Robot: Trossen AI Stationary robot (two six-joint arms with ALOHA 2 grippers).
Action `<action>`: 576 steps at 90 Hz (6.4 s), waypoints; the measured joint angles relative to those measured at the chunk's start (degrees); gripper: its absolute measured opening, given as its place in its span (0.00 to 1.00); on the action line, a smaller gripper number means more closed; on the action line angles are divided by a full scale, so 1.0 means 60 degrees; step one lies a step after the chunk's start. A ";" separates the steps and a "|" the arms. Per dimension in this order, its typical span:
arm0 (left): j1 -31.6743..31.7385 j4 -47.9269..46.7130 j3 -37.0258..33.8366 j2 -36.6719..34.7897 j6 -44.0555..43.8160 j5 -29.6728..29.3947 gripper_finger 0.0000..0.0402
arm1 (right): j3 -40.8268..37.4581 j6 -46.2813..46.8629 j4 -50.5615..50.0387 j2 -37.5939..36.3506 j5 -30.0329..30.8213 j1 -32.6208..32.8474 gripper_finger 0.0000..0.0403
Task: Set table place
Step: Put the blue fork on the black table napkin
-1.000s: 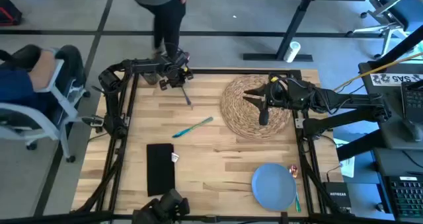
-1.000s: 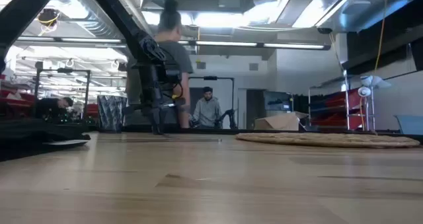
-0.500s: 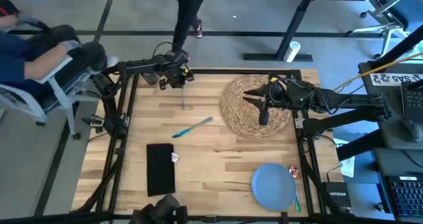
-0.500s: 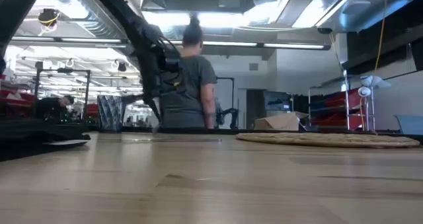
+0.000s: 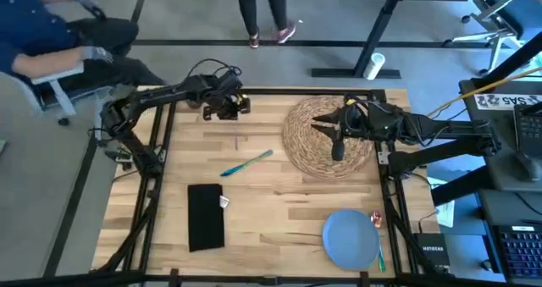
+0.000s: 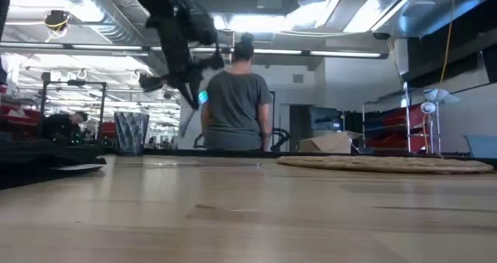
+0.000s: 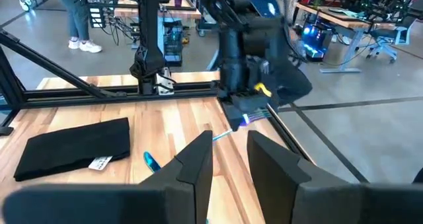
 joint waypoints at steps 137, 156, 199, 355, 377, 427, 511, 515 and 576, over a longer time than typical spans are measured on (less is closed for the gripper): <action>-1.1149 0.0704 -0.1024 -0.1577 -0.6786 -0.5763 0.00 | 0.0000 0.0557 -0.0194 -0.0004 -0.0602 0.0000 0.21; -1.1158 0.3661 -0.2662 -0.1587 -0.6042 -0.5861 0.00 | 0.0000 0.0786 -0.0191 -0.0002 -0.0750 0.0004 0.21; -1.2407 0.1489 -0.3038 -0.3164 -0.7172 -0.6512 0.00 | 0.0000 0.1118 -0.0190 -0.0004 -0.1169 0.0007 0.21; -1.3646 0.1414 -0.5850 -0.3426 -0.8941 -0.5755 0.00 | 0.0000 0.1792 0.0080 -0.0004 -0.1144 0.0000 0.21; -1.3646 0.0996 -0.5850 -0.3426 -0.9033 -0.5755 0.00 | 0.0000 0.1792 0.0083 -0.0004 -0.1060 0.0000 0.21; -1.3646 0.0723 -0.5850 -0.3423 -0.8995 -0.5758 0.00 | 0.0000 0.1866 0.0084 -0.0004 -0.1060 0.0000 0.21; -1.3646 0.0738 -0.5850 -0.3423 -0.8565 -0.5766 0.00 | 0.0000 0.1869 0.0087 -0.0004 -0.1060 0.0001 0.21; -1.3646 0.0738 -0.5850 -0.3420 -0.8574 -0.5766 0.00 | 0.0000 0.1869 0.0087 -0.0004 -0.1060 0.0000 0.21; -1.3646 0.0775 -0.5850 -0.3419 -0.9027 -0.5766 0.10 | 0.0000 0.1865 0.0087 -0.0004 -0.1064 0.0000 0.21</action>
